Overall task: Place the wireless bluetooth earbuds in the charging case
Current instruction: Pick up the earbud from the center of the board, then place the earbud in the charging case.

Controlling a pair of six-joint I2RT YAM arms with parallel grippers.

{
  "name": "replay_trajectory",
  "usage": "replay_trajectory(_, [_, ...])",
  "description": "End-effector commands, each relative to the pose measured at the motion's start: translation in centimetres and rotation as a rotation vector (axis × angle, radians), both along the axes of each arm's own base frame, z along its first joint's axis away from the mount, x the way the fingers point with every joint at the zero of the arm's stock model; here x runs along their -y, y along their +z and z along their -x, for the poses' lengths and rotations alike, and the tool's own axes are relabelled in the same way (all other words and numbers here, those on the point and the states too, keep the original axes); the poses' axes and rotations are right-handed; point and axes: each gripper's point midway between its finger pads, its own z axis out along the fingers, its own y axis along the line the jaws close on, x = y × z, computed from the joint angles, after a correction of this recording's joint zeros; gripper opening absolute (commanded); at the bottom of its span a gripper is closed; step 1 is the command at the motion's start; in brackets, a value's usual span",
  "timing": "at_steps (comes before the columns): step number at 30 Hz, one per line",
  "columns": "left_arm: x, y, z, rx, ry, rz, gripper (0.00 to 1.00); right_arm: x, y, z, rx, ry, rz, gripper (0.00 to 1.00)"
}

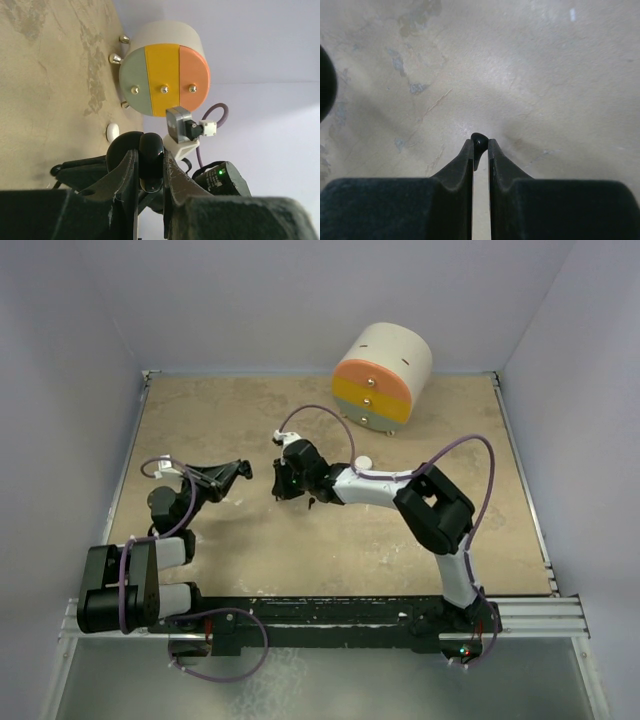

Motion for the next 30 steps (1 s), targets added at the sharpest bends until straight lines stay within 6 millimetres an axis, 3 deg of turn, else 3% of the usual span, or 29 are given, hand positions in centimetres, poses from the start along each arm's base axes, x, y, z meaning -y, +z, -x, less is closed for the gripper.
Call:
replay_trajectory(1, [0.3,2.8,-0.8,0.094,-0.043,0.0,0.0,1.0,5.8,-2.6,0.134,-0.057,-0.11,0.02])
replay_trajectory(7, [1.4,3.0,-1.2,0.088,-0.085,0.022,0.0,2.7,8.7,-3.7,0.23,-0.074,-0.164,0.0])
replay_trajectory(15, [4.2,4.0,-1.9,0.093,-0.164,0.079,0.0,4.2,12.9,-4.6,0.347,-0.092,-0.235,0.0])
replay_trajectory(22, [5.8,4.5,-2.9,0.096,-0.212,0.151,0.0,5.9,17.3,-4.6,0.47,-0.117,-0.298,0.0])
replay_trajectory(30, [7.1,2.9,-3.8,0.004,-0.228,0.15,0.0,6.5,20.2,-4.7,0.563,-0.118,-0.324,0.0])
